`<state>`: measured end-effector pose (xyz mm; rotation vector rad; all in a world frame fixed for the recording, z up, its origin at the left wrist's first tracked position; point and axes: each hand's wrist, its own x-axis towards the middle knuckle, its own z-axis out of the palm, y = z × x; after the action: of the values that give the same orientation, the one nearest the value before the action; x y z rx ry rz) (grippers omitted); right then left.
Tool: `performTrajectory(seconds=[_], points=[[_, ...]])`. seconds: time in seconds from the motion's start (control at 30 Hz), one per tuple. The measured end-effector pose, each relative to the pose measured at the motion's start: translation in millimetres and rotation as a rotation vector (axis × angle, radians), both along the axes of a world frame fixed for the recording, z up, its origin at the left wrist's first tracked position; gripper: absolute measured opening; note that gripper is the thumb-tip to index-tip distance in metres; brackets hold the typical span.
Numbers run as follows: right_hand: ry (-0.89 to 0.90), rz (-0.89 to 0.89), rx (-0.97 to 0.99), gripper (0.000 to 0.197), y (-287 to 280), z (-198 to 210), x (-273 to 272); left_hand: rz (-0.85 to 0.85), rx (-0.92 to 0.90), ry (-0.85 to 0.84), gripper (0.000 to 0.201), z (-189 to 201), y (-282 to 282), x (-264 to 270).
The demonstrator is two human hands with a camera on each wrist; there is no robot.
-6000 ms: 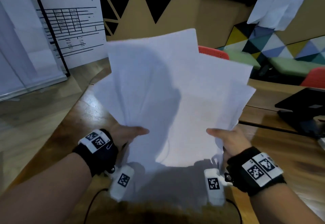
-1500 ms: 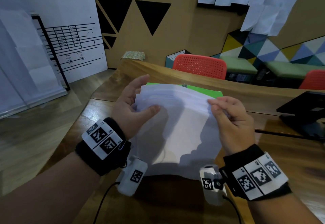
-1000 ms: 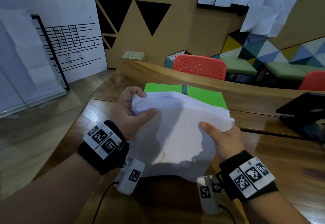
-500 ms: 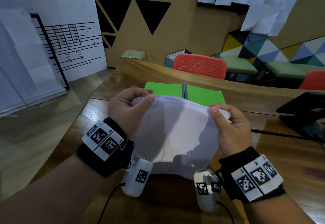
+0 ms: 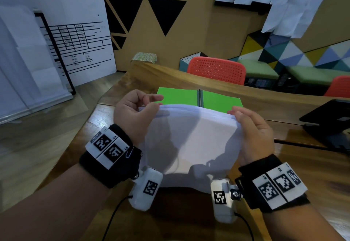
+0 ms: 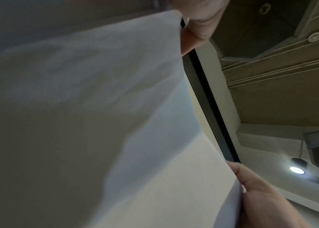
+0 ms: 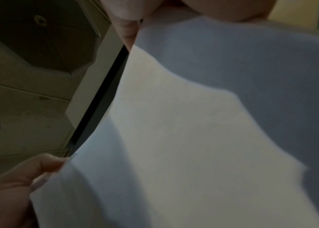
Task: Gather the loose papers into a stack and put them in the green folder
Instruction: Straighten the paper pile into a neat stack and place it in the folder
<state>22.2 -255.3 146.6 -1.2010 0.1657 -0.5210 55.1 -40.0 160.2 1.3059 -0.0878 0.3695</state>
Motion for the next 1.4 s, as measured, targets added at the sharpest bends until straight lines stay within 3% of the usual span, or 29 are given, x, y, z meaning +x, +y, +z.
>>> performTrajectory(seconds=[0.07, 0.13, 0.17, 0.2, 0.27, 0.3, 0.33, 0.4, 0.43, 0.47, 0.57, 0.63, 0.67, 0.73, 0.83, 0.93, 1.0, 1.1, 1.23, 1.3, 1.33, 1.4], points=[[0.014, -0.016, 0.006, 0.025, -1.7, -1.8, 4.1, 0.015, -0.019, 0.005, 0.022, -1.8, 4.0, 4.0], [0.0, -0.017, 0.025, 0.008, -3.1, -4.0, 5.6, 0.022, -0.036, 0.002, 0.019, -4.6, 7.5, 6.4], [-0.001, 0.016, 0.027, 0.026, -4.2, -6.8, 5.4, 0.004, -0.042, -0.014, 0.019, -8.2, 9.6, 6.3], [0.003, 0.075, -0.009, 0.046, -8.4, -14.5, 6.9, -0.026, -0.024, -0.027, 0.028, -14.3, 12.8, 6.7], [0.016, 0.153, -0.06, 0.071, -9.6, -24.0, 5.3, -0.117, 0.08, -0.009, 0.07, -27.1, 17.7, 5.0], [0.028, 0.179, -0.079, 0.072, -8.4, -27.1, 4.1, -0.159, 0.154, 0.024, 0.086, -31.2, 17.1, 1.8], [0.053, 0.177, -0.113, 0.061, -5.7, -30.7, 3.3, -0.187, 0.253, 0.059, 0.089, -34.7, 15.1, -1.5], [0.099, 0.137, -0.166, 0.024, 0.6, -32.2, 1.3, -0.101, 0.398, 0.131, 0.052, -37.4, 9.2, -5.3], [0.104, 0.126, -0.154, 0.018, 1.2, -31.6, 0.5, -0.031, 0.389, 0.168, 0.027, -35.1, 6.4, -7.1], [0.097, 0.133, -0.12, 0.019, 0.1, -30.9, 0.8, -0.005, 0.349, 0.195, 0.015, -31.6, 5.9, -8.3], [0.027, 0.255, -0.009, 0.038, -10.5, -21.1, -3.8, -0.082, 0.163, 0.134, 0.021, -20.9, 16.9, -8.1], [0.025, 0.327, -0.02, 0.063, -21.2, -19.1, -4.1, -0.169, 0.167, 0.049, 0.041, -18.5, 27.5, -5.0], [0.033, 0.357, -0.028, 0.066, -24.5, -21.1, -3.3, -0.211, 0.203, 0.045, 0.049, -21.9, 30.3, -2.1], [0.082, 0.385, -0.076, 0.057, -21.6, -24.2, -1.1, -0.284, 0.291, 0.111, 0.054, -30.4, 28.1, 0.3], [0.128, 0.306, -0.11, 0.062, -7.7, -30.4, 0.4, -0.195, 0.417, 0.155, 0.032, -41.2, 16.9, -0.5], [0.079, 0.241, -0.023, 0.043, -4.3, -23.6, -1.3, -0.165, 0.219, 0.179, 0.027, -39.2, 10.6, -3.5], [0.036, 0.249, -0.005, 0.045, -7.0, -13.9, -3.1, -0.22, 0.104, 0.129, 0.029, -33.2, 12.0, -6.6], [-0.013, 0.259, -0.002, 0.055, -9.2, -4.0, -4.4, -0.235, 0.077, 0.018, 0.039, -24.9, 12.6, -9.8], [-0.016, 0.171, 0.031, 0.031, -8.2, -5.7, 0.3, -0.181, 0.009, 0.001, 0.022, -19.5, 3.3, -7.0], [-0.01, 0.106, 0.007, 0.041, -7.5, -7.1, 2.3, -0.119, -0.005, 0.045, 0.007, -16.0, -1.6, -5.9], [-0.009, 0.069, -0.004, 0.043, -7.6, -7.7, 3.1, -0.091, -0.007, 0.06, 0.012, -15.1, -2.8, -4.5], [0.008, 0.04, 0.019, 0.024, -10.9, -7.2, 4.3, -0.064, -0.02, 0.065, 0.018, -14.5, -2.8, -1.1]])
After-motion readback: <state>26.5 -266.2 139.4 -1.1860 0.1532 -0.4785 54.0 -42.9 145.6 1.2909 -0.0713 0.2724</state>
